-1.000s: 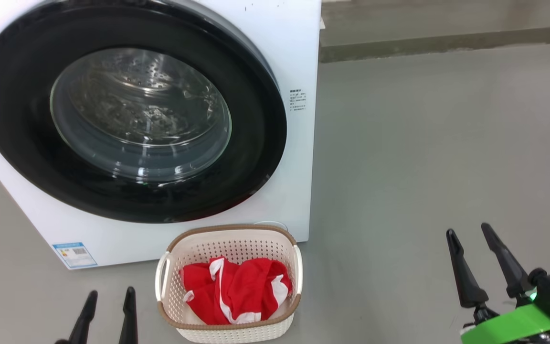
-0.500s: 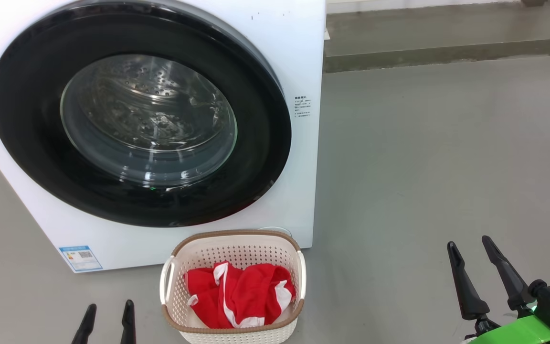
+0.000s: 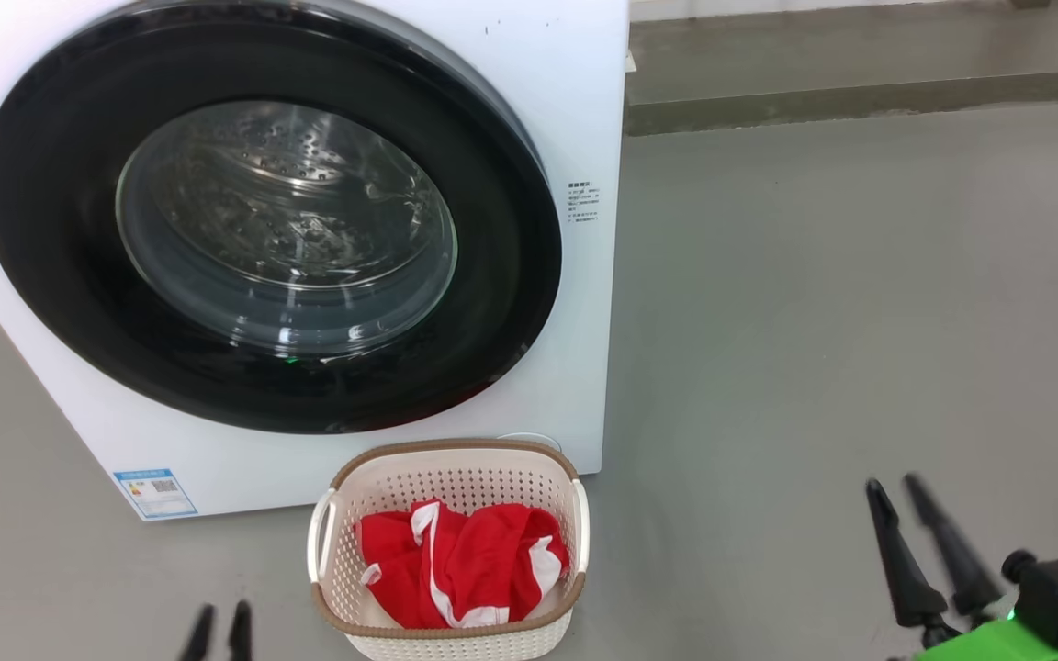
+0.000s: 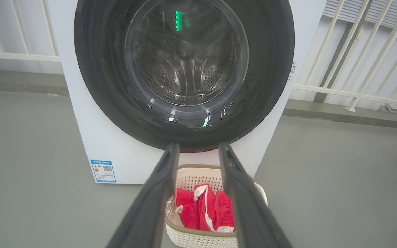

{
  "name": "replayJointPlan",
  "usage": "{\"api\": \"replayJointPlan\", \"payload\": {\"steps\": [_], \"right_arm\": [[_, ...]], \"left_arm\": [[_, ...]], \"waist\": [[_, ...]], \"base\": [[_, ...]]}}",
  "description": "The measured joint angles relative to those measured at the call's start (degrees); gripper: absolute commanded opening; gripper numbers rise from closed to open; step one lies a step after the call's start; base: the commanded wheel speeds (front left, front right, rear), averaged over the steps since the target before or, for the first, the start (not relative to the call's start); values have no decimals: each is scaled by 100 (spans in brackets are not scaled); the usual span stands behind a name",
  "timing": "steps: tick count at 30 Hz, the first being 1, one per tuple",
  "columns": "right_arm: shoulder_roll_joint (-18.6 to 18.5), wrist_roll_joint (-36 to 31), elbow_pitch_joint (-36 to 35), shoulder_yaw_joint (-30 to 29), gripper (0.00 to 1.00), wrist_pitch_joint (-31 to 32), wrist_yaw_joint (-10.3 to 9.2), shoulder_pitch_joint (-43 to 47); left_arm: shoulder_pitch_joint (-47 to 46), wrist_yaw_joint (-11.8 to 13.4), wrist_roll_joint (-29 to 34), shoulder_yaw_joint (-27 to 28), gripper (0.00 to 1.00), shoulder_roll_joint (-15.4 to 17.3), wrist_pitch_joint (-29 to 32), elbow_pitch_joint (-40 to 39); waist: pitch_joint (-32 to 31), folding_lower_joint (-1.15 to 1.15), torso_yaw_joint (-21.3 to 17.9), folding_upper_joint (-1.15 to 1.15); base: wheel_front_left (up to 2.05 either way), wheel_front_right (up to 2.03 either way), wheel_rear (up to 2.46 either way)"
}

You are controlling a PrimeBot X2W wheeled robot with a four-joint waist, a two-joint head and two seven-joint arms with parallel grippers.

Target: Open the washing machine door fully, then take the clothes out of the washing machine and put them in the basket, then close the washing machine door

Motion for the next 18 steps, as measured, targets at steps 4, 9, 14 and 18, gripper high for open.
{"api": "replayJointPlan", "payload": {"steps": [4,9,14,18], "right_arm": [[143,0,313,24,0,7,0,199],[202,193,420,19,0,74,0,285],[213,457,421,1,0,159,0,282],[231,693,422,-18,0,224,0,279]], "left_arm": [[19,0,-11,-15,0,-102,7,305],[58,0,-241,-16,0,-126,103,411],[59,0,-553,-18,0,-125,159,411],[58,0,-789,-19,0,-125,212,411]], "waist": [[1,0,0,0],[15,0,1,0],[32,1,2,0],[58,1,3,0]], "base": [[0,0,0],[0,0,0],[0,0,0],[0,0,0]]}}
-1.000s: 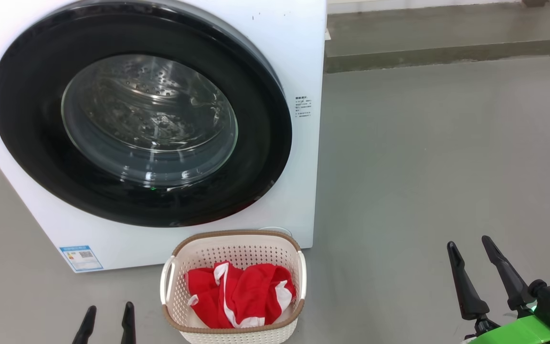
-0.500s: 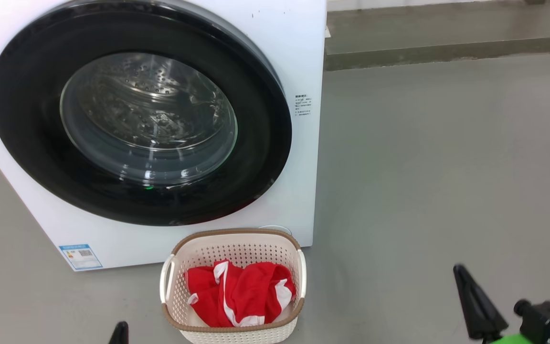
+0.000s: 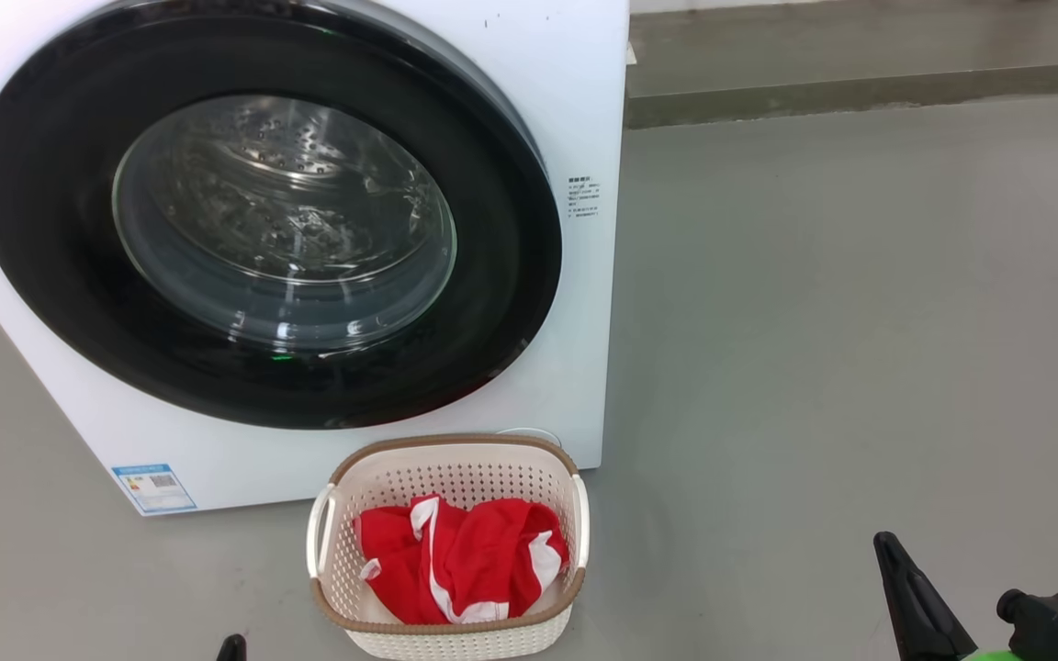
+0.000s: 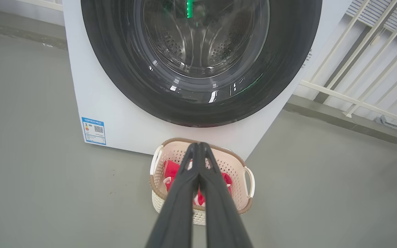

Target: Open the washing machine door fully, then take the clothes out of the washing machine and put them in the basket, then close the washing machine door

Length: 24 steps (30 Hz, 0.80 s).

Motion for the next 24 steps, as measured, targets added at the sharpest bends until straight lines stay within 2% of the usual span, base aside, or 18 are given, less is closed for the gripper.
{"api": "replayJointPlan", "payload": {"steps": [24], "right_arm": [[43,1276,48,-170,0,382,0,-222]], "left_arm": [[-185,0,-1426,0,0,11,392,-11]], "waist": [[97,0,6,0]], "base": [[0,0,0]]}}
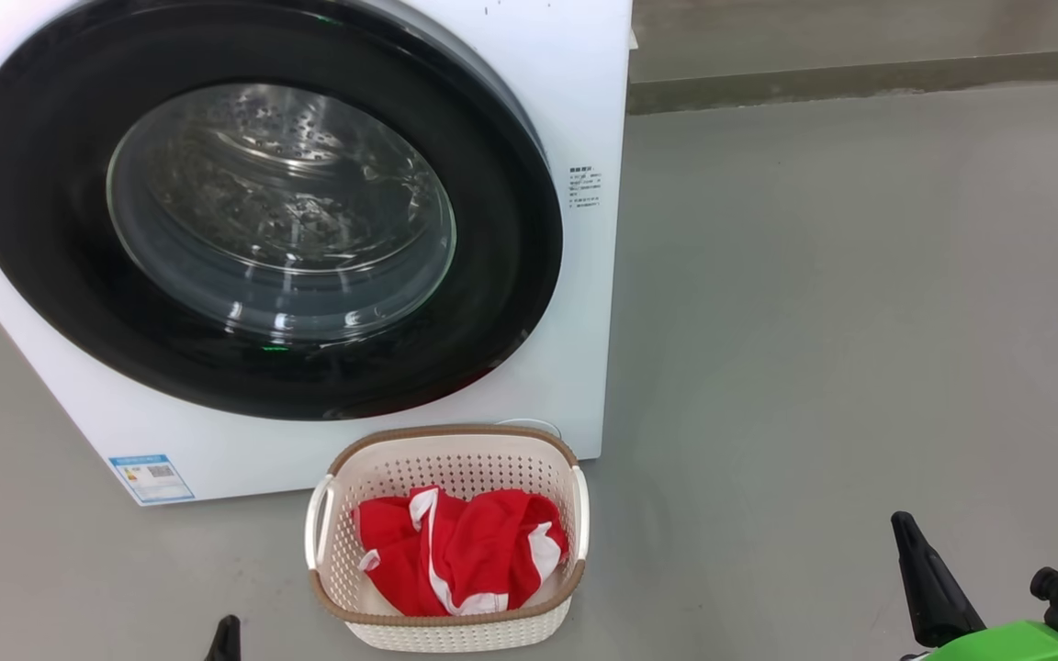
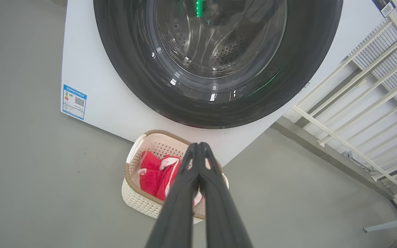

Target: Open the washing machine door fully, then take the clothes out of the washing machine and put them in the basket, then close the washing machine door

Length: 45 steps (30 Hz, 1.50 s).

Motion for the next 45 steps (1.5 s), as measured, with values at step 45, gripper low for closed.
{"api": "replayJointPlan", "payload": {"steps": [45], "right_arm": [[143,2477,92,-330,0,748,-1,-431]], "left_arm": [[-482,0,-2775,0,0,43,715,-52]], "waist": [[189,-1,12,0]], "base": [[0,0,0]]}}
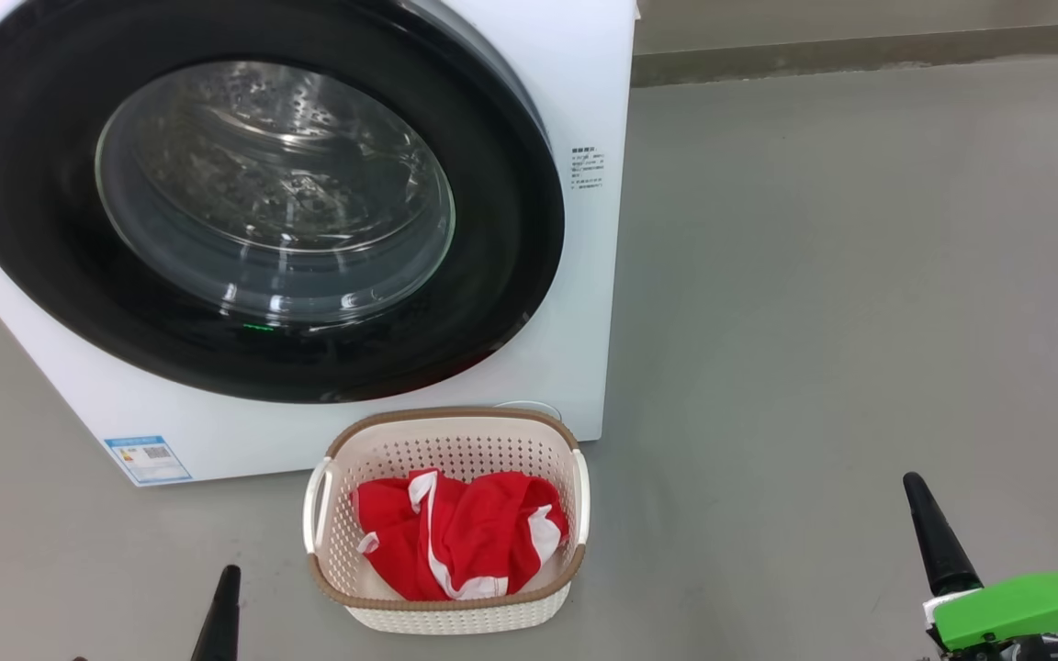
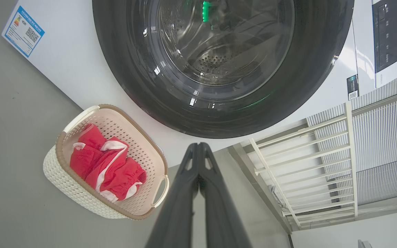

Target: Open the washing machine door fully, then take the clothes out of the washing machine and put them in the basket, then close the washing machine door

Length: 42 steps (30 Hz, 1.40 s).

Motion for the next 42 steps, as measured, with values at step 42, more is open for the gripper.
{"api": "replayJointPlan", "payload": {"steps": [42], "right_arm": [[90,2331,77,-281,0,673,-2,-407]], "left_arm": [[-447,0,-2619,0,0,52,654,-48]], "waist": [[176,0,11,0]], "base": [[0,0,0]]}}
